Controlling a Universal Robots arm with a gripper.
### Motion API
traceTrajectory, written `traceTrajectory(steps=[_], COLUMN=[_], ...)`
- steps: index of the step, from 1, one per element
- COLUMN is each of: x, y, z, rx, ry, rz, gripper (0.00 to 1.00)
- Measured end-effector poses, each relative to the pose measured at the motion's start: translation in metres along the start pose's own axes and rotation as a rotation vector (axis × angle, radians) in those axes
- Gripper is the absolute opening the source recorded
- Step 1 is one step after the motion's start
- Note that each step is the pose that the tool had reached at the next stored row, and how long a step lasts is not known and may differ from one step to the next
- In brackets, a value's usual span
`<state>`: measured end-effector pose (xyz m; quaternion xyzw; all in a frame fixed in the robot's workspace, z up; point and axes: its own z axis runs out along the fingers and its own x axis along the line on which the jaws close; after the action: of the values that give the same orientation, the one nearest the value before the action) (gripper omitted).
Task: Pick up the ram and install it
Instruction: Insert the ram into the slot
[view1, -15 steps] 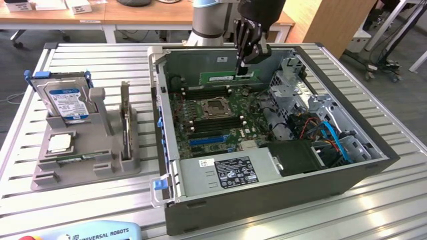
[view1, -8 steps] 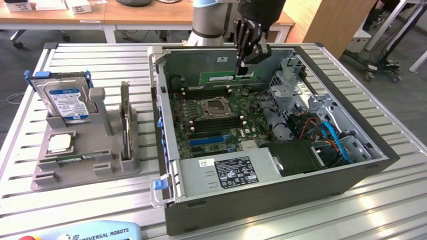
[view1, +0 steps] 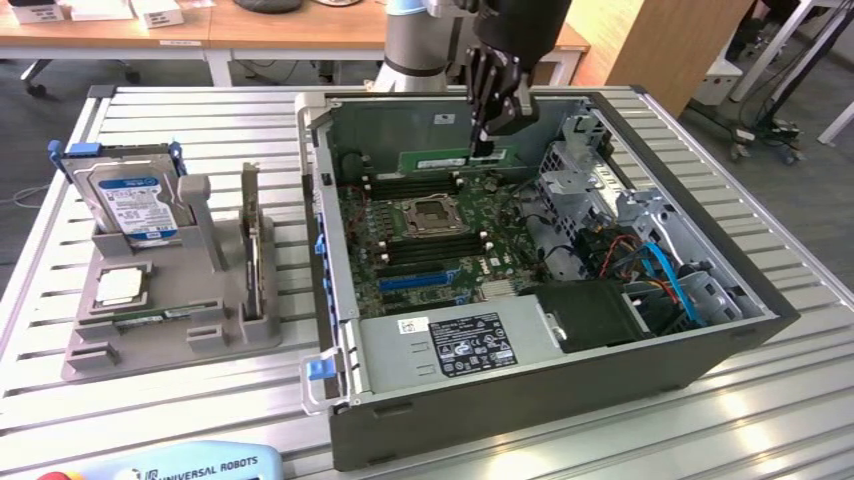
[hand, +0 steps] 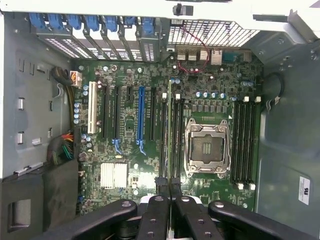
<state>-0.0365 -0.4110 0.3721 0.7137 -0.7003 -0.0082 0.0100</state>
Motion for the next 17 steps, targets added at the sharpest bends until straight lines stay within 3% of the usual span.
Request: traceTrajectory(steps=[17], x=[0.000], y=[-0.0008], z=[0.0297], rx=[0.0000], ry=[-0.0001], rz=[0.007], gripper=[0.12])
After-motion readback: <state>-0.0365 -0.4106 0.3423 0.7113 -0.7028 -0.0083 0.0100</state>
